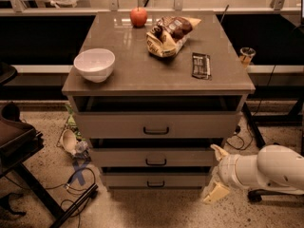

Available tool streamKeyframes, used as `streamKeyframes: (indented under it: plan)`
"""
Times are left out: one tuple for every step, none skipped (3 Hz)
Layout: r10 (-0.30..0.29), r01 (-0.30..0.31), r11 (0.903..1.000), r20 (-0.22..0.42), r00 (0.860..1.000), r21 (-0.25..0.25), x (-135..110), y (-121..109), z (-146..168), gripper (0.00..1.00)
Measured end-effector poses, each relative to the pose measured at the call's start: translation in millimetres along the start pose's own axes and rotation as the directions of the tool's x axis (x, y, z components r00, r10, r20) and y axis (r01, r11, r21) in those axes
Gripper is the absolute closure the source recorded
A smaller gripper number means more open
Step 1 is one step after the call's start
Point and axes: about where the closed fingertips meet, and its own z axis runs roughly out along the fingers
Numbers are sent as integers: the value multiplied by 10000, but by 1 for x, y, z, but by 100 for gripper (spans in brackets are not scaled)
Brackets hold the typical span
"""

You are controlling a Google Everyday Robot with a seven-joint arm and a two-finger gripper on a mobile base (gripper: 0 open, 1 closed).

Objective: Open middle drawer

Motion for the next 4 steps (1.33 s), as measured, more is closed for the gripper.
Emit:
streamKeyframes:
  plan:
    - [-457, 457, 9990, 768, 9960, 21, 5, -3, 28, 0]
    - [-1378, 1358, 9905, 1834, 9733, 236, 9, -24, 72, 0]
    - [-1918, 1894, 9814, 2049, 9598, 314, 8, -39, 95, 0]
    - [-2105, 2105, 9775, 1371, 9679, 147, 24, -58, 130, 0]
